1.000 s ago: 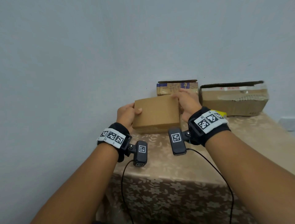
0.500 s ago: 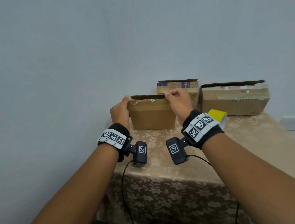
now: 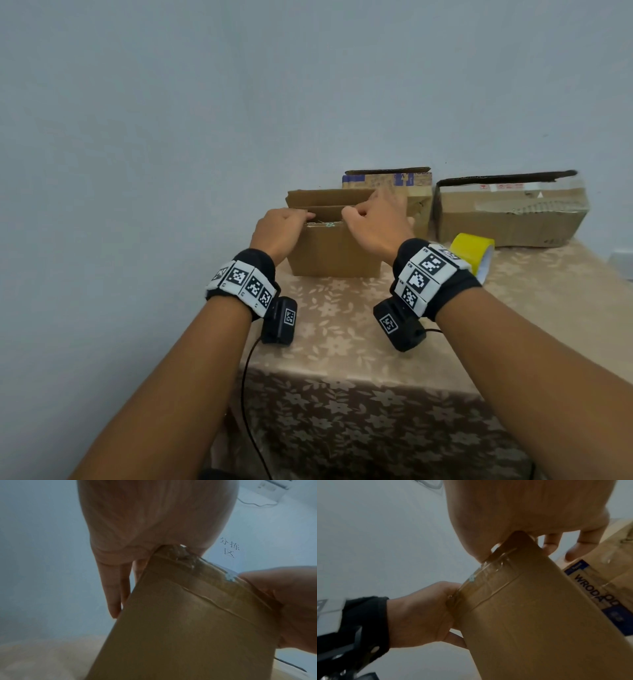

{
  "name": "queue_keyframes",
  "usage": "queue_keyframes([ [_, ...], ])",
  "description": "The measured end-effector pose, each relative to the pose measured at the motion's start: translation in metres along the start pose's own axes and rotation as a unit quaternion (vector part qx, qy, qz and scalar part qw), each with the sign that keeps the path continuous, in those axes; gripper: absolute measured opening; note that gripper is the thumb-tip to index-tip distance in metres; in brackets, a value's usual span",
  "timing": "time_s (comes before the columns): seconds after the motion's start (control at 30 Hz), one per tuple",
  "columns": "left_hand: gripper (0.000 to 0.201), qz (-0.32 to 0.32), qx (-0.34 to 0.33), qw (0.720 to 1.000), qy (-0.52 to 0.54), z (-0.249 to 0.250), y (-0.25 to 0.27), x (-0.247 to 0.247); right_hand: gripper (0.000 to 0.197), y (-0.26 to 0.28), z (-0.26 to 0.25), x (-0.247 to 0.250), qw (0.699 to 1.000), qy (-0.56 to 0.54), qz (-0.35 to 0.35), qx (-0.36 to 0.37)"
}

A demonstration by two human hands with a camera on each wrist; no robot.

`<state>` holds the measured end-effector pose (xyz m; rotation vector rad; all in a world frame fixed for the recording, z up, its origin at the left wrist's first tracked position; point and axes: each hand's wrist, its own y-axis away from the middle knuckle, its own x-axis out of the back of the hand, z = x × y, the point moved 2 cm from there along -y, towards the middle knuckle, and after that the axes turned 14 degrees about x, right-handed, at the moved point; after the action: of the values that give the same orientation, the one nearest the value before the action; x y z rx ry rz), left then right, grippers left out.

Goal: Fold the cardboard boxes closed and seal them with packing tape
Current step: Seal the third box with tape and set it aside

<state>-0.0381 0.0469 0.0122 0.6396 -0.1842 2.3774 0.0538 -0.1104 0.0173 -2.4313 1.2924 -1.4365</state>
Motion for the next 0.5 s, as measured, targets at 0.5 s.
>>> queue_keyframes([
  [0.5, 0.022, 0.098, -0.048, 0.994, 0.002, -0.004, 0.003, 0.013, 0.016, -0.005, 0.014, 0.004, 0.996, -0.052, 0.072, -0.020],
])
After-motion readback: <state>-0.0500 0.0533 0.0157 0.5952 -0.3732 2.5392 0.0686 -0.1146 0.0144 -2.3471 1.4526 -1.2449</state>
